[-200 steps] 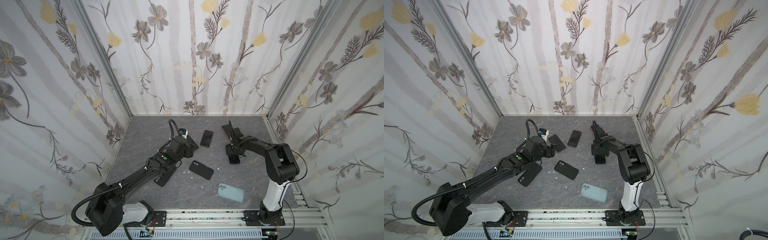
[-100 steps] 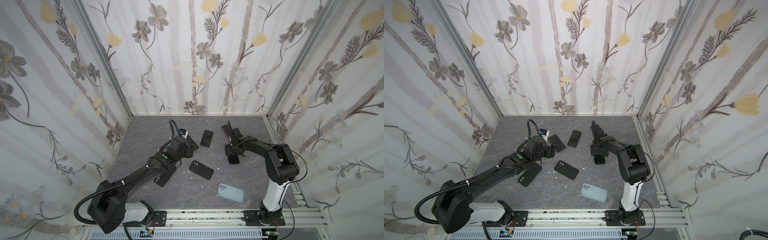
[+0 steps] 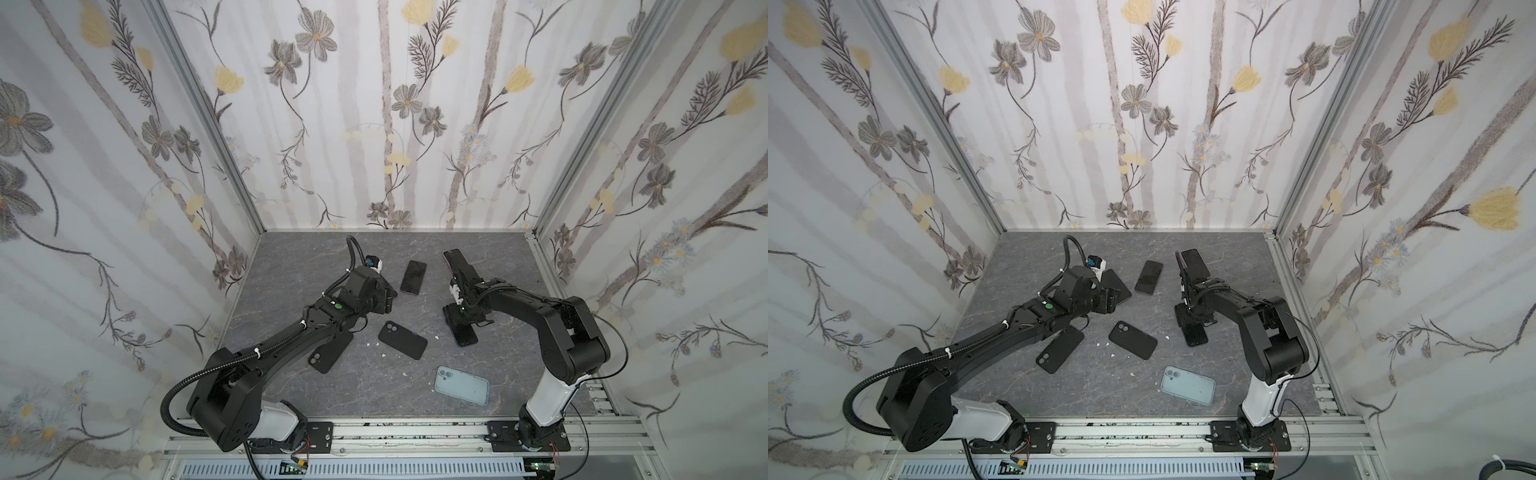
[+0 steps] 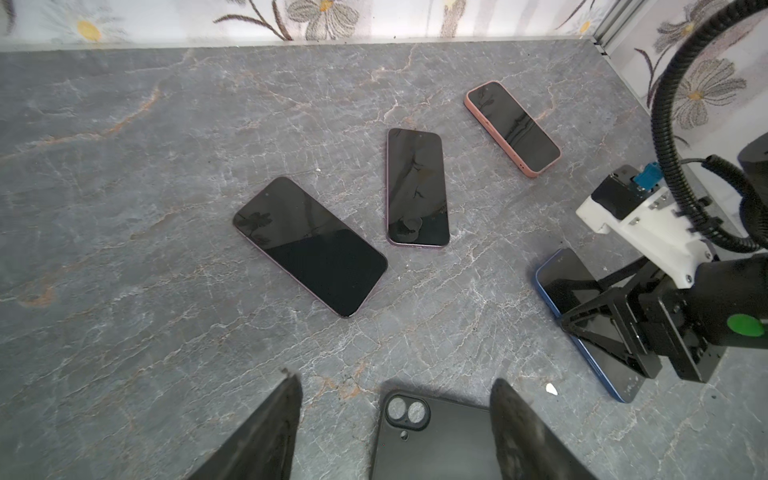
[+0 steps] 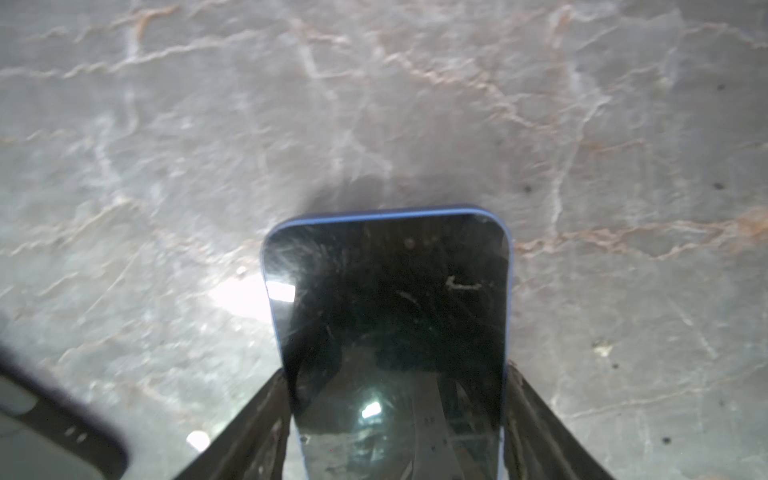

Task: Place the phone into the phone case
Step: 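Grip the blue-edged black phone's end with the right gripper and lift it, then carry the phone toward the left gripper and grasp its edge with the left gripper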

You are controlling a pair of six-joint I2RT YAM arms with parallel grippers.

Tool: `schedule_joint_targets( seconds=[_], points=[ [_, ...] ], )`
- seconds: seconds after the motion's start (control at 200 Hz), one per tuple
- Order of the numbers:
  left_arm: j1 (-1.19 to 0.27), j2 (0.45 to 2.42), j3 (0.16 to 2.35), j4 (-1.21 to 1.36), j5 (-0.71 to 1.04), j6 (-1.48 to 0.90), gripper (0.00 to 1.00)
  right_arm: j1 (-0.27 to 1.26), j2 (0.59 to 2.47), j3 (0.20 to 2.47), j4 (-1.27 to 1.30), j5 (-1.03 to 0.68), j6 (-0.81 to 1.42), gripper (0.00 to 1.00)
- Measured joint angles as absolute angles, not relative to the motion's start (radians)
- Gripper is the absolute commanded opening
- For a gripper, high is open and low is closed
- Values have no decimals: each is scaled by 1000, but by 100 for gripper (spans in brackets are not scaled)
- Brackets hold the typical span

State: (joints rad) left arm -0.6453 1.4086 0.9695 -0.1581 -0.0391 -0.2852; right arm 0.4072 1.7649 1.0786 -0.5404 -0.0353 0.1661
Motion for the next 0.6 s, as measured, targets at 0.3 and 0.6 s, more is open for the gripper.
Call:
schedule_joint_targets(
  seconds=[0.3, 0.6],
  points=[
    [-635, 1471, 1025, -187, 112, -343, 73, 458, 1638, 1077, -553, -73, 138, 54],
    [-628, 1584, 1109, -182, 326, -424, 69, 506, 1536, 1085, -569, -108, 110, 53]
  ],
)
